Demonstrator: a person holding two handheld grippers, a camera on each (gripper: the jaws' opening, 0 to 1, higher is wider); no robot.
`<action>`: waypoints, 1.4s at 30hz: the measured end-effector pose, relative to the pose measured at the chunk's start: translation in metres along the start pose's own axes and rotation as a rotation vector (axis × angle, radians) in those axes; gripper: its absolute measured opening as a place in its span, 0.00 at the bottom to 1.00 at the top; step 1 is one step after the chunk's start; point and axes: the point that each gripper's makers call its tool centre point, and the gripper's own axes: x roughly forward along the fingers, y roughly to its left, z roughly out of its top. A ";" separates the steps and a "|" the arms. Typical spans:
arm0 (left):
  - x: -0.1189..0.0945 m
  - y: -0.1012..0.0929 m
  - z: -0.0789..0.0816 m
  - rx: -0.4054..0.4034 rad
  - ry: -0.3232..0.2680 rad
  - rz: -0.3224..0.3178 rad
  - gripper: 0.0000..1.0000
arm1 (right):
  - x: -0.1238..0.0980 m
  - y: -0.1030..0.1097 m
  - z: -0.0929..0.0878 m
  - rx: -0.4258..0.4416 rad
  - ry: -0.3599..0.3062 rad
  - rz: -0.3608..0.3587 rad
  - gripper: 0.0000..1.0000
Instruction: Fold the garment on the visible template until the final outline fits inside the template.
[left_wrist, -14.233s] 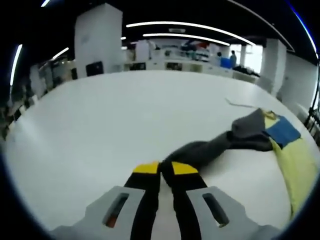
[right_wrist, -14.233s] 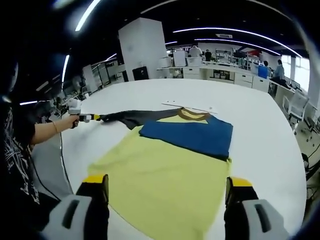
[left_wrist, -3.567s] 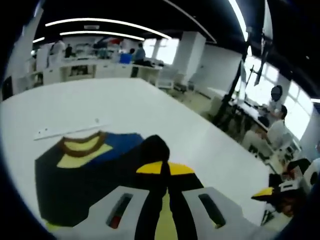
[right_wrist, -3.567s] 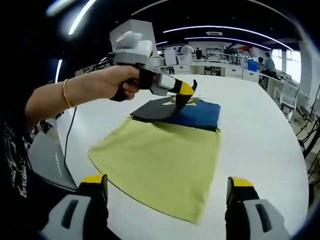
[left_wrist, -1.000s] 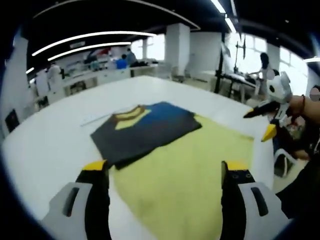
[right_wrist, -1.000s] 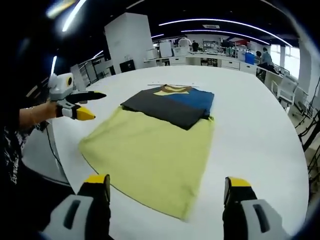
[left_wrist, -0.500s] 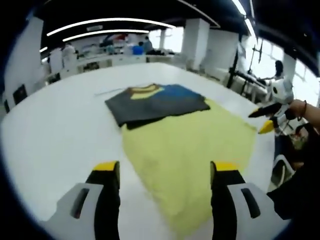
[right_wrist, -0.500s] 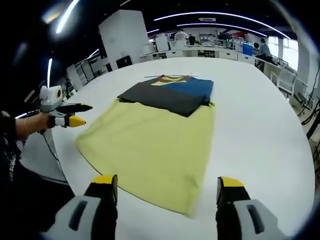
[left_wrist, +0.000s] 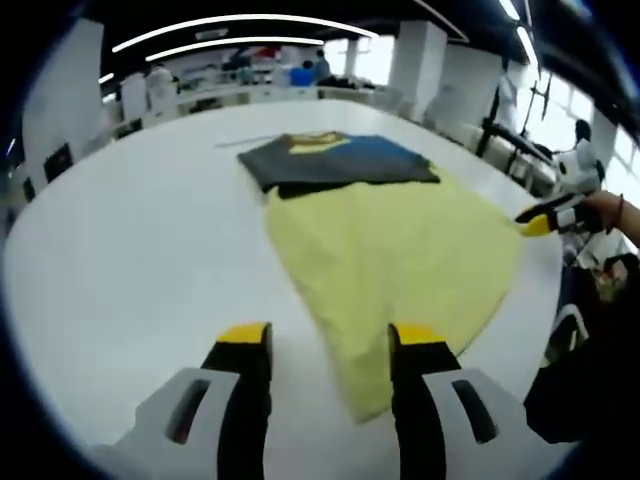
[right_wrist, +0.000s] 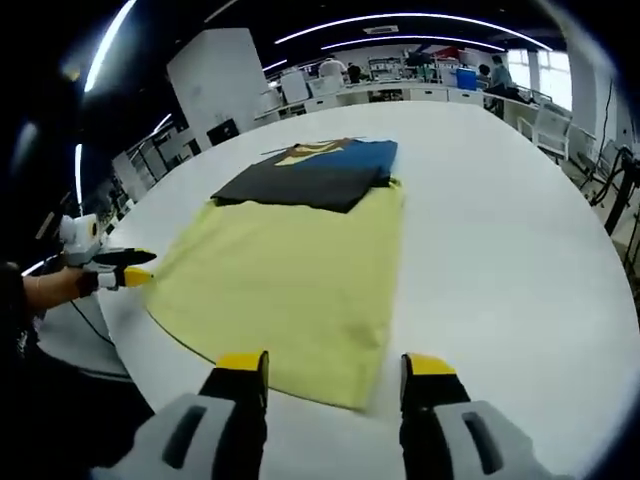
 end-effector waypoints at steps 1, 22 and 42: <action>-0.002 0.000 -0.003 -0.009 0.001 -0.003 0.37 | 0.000 -0.002 -0.001 -0.002 0.000 -0.010 0.44; -0.014 -0.014 -0.026 -0.010 0.065 0.015 0.12 | -0.002 -0.007 -0.011 0.015 -0.022 -0.082 0.10; -0.026 -0.006 -0.027 -0.031 0.084 0.016 0.00 | -0.007 -0.001 -0.016 0.009 -0.018 -0.081 0.00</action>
